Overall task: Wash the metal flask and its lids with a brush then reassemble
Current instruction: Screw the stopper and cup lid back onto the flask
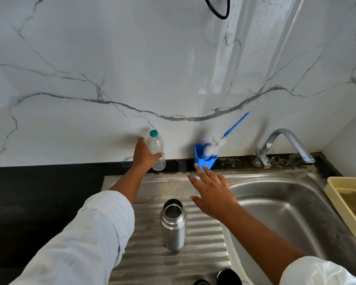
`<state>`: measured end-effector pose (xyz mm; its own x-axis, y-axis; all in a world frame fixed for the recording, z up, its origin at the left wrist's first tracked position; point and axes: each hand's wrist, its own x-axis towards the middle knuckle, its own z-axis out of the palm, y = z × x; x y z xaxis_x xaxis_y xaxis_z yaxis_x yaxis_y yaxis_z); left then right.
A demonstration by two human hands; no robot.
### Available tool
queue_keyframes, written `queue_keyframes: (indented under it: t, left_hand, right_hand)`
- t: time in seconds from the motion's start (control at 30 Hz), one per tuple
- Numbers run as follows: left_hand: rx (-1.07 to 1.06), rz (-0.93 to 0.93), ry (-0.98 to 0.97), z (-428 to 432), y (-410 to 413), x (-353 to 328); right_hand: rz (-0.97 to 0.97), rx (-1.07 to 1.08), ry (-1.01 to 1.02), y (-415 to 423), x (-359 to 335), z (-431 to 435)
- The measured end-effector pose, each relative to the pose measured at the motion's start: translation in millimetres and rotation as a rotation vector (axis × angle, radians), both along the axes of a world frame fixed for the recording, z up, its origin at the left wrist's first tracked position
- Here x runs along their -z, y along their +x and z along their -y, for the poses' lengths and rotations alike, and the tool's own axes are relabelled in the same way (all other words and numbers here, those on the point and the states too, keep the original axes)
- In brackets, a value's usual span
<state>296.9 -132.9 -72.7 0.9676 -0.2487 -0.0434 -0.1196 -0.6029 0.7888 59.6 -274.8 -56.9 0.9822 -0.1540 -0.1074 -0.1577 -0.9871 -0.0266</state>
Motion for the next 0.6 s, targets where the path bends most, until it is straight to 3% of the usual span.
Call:
queue_keyframes:
  t: [0.13,0.33,0.6]
  left_hand:
    - [-0.006,0.031,-0.018,-13,-10,-5]
    - [-0.036,0.083,-0.249,-56,-87,-15]
    - [0.056,0.135,-0.241,-115,-202,-12]
  right_hand:
    - [-0.017,0.003,-0.006,-3,-1,-2]
    - [-0.015,0.039,0.054,-17,-12,-2]
    - [0.053,0.008,0.193,-59,-7,-19]
